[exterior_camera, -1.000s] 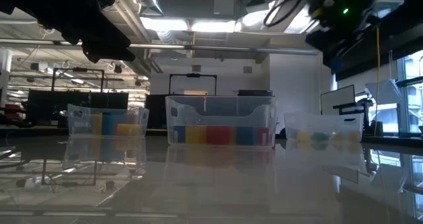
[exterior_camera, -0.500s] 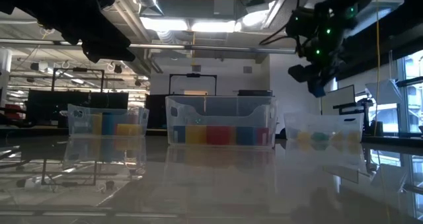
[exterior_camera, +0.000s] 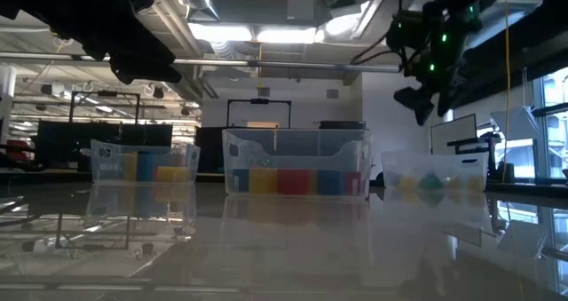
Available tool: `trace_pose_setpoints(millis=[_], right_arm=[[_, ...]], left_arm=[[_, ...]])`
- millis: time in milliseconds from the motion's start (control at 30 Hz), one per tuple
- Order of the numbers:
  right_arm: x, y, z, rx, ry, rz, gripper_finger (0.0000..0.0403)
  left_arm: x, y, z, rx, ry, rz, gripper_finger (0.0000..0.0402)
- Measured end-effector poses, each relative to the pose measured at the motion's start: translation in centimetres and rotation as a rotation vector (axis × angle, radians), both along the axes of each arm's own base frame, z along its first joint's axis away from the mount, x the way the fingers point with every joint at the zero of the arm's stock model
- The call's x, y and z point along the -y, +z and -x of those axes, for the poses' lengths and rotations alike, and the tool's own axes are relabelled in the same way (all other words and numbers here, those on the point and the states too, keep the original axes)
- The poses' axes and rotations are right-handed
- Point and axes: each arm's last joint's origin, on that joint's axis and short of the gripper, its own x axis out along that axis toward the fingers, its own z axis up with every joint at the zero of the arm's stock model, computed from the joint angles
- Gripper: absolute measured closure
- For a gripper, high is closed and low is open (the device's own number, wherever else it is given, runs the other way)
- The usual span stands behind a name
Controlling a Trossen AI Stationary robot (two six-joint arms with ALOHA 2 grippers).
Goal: Sort blocks by size
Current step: Put the green cylindrical block into the top left transparent bin
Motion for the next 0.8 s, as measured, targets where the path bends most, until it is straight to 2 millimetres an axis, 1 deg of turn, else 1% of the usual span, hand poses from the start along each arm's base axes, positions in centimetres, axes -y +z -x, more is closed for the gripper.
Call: trace_pose_setpoints(millis=[67, 167, 267, 333, 433, 500, 667, 800], right_arm=[[-1.0, 1.2, -0.3, -0.019, 0.055, -0.051, 0.0131], [-3.4, 2.9, -0.9, -0.024, 0.181, -0.166, 0.0128], [-6.4, 4.1, -1.3, 0.005, 0.304, -0.306, 0.0129], [-8.6, 4.6, -1.5, 0.035, 0.356, -0.397, 0.0129], [-11.7, 4.6, -1.3, 0.044, 0.38, -0.525, 0.0129], [-13.7, 4.5, -1.0, 0.018, 0.375, -0.591, 0.0129], [-18.2, 4.3, 0.0, -0.018, 0.352, -0.689, 0.0129], [-21.4, 4.3, 0.7, -0.012, 0.382, -0.78, 0.013]], left_arm=[[0.0, 0.0, 0.0, -0.001, 0.002, 0.004, 0.018], [0.0, -0.1, 0.0, -0.006, 0.004, 0.006, 0.018], [0.0, -0.1, 0.0, -0.006, 0.004, 0.007, 0.018], [0.0, -0.1, 0.0, -0.005, 0.005, 0.008, 0.018], [0.0, -0.1, 0.0, -0.005, 0.005, 0.008, 0.018], [0.0, -0.1, 0.0, -0.005, 0.005, 0.008, 0.018], [0.0, -0.1, 0.0, -0.004, 0.005, 0.009, 0.018], [0.0, -0.1, 0.0, -0.004, 0.005, 0.009, 0.018]])
